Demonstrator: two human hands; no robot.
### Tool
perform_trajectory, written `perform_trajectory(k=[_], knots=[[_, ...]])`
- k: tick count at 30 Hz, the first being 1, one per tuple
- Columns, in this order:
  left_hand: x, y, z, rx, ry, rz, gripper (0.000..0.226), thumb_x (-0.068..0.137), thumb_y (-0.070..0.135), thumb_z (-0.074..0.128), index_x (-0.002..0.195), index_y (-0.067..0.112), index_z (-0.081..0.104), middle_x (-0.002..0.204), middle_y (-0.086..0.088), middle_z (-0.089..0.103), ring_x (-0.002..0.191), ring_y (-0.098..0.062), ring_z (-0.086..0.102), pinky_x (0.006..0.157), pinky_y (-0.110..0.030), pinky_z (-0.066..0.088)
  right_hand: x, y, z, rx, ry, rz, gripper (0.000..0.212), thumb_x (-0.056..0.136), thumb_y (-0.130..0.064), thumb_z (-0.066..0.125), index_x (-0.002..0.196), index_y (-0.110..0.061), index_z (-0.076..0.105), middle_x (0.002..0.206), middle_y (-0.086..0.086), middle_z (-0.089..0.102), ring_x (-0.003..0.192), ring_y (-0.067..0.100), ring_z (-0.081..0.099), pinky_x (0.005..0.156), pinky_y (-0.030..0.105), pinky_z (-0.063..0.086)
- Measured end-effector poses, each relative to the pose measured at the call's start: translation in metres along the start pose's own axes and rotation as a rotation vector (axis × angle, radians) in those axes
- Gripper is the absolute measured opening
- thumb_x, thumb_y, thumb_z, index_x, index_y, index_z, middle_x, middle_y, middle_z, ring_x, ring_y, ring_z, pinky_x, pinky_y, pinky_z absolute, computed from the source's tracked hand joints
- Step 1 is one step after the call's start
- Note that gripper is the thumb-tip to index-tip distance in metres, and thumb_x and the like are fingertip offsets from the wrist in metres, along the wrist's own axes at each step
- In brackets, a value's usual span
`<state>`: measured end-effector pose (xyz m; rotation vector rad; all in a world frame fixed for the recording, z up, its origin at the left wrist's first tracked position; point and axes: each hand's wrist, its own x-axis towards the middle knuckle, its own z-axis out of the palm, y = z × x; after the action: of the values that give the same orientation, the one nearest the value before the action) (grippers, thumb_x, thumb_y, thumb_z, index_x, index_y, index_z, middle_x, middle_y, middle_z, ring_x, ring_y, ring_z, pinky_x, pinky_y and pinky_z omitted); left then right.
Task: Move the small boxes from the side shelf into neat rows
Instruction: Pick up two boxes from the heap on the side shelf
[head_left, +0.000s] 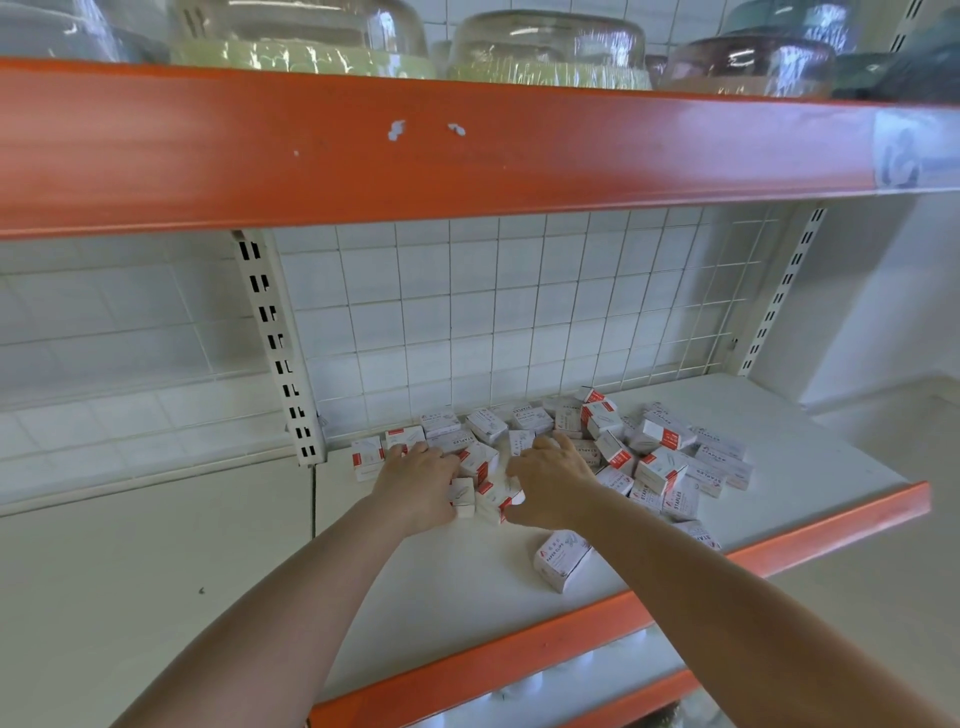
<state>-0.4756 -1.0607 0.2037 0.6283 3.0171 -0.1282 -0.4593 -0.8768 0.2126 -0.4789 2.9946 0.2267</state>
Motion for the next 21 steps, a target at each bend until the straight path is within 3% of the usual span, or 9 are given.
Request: perform_trajectory(k=[3, 7, 13, 21], knots=[[0.000, 0.001, -0.002, -0.039, -0.011, 0.000, 0.037, 0.085, 0.033, 0.057, 0.120, 0.020, 0.054, 0.121, -0.001, 0.058, 0.120, -0.022, 0.047, 0.108, -0.042, 0.027, 0.000, 0.000, 0.001, 0.019, 0.021, -0.014, 0.063, 0.084, -0.051, 0.060, 0.137, -0.019, 0.045, 0.135, 0.002, 0.049, 0.130, 0.023, 0.037, 0.115, 0.039, 0.019], [-0.002, 0.000, -0.001, -0.049, 0.001, 0.018, 0.036, 0.085, 0.031, 0.057, 0.118, 0.019, 0.053, 0.120, -0.001, 0.059, 0.119, -0.021, 0.049, 0.111, -0.042, 0.025, 0.000, -0.005, 0.004, 0.141, -0.041, -0.072, 0.065, 0.086, -0.028, 0.062, 0.145, -0.028, 0.035, 0.147, -0.002, 0.042, 0.133, 0.020, 0.040, 0.114, 0.038, 0.027], [-0.010, -0.005, -0.005, -0.072, -0.007, 0.084, 0.050, 0.085, 0.028, 0.056, 0.132, 0.044, 0.049, 0.125, 0.005, 0.059, 0.123, -0.018, 0.044, 0.110, -0.044, 0.025, -0.004, -0.010, -0.006, 0.100, -0.057, -0.063, 0.058, 0.089, -0.040, 0.064, 0.142, -0.033, 0.041, 0.135, 0.005, 0.047, 0.124, 0.023, 0.045, 0.105, 0.036, 0.032], [-0.031, -0.005, -0.014, -0.111, 0.093, 0.043, 0.053, 0.086, 0.022, 0.055, 0.135, 0.039, 0.046, 0.130, 0.004, 0.055, 0.125, -0.019, 0.044, 0.103, -0.037, 0.028, -0.009, -0.017, -0.009, 0.196, 0.033, -0.050, 0.047, 0.091, -0.033, 0.061, 0.131, -0.017, 0.042, 0.117, 0.006, 0.059, 0.104, 0.026, 0.059, 0.079, 0.035, 0.048]])
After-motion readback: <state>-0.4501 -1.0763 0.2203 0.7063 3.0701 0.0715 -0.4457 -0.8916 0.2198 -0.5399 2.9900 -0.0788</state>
